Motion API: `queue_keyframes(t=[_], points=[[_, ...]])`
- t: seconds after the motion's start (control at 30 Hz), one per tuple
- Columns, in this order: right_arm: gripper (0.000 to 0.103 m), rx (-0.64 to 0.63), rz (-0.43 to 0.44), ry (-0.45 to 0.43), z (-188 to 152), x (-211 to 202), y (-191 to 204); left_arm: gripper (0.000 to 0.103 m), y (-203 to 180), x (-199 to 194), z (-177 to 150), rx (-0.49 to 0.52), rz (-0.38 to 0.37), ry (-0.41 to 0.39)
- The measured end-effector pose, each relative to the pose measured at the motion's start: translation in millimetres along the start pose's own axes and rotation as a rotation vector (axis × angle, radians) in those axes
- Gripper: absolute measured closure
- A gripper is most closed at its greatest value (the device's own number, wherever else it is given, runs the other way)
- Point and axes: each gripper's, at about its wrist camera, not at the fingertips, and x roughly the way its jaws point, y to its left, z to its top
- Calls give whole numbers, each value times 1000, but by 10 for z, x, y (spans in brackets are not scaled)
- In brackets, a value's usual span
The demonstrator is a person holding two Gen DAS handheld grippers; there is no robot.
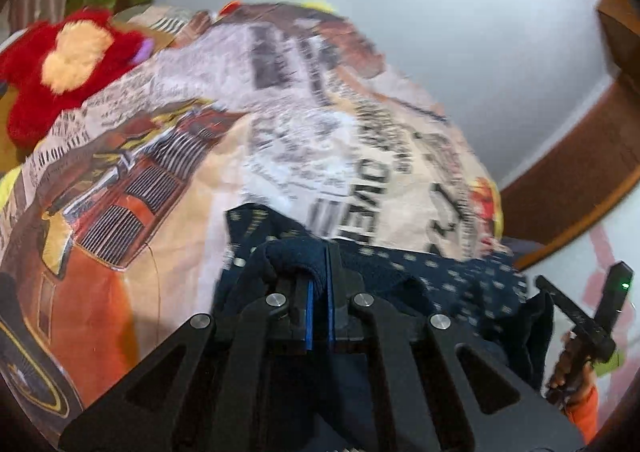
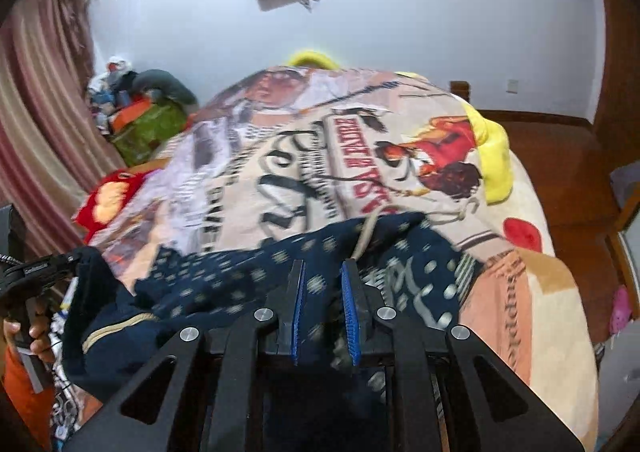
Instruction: Fold large clothes
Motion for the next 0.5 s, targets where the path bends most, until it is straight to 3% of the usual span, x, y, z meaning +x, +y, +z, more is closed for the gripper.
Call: queue_keyframes(t=[0.13,0.3,0.37,0.43,0.5], points=[[88,49,-43,28,96,222,-195,99,180,404,-53,-54,35,95],[87,131,54,32,104,179,-357,95,109,445,-151,27,71,145],[87,132,75,57,100,139,-350,82,42,354,-153,74,83,137],[87,124,87,80,84,101,-327,55,-84,137,-153,147,85,98],[87,103,104,107,55,63,-285,45,-218,-89,-166,211,90,45]])
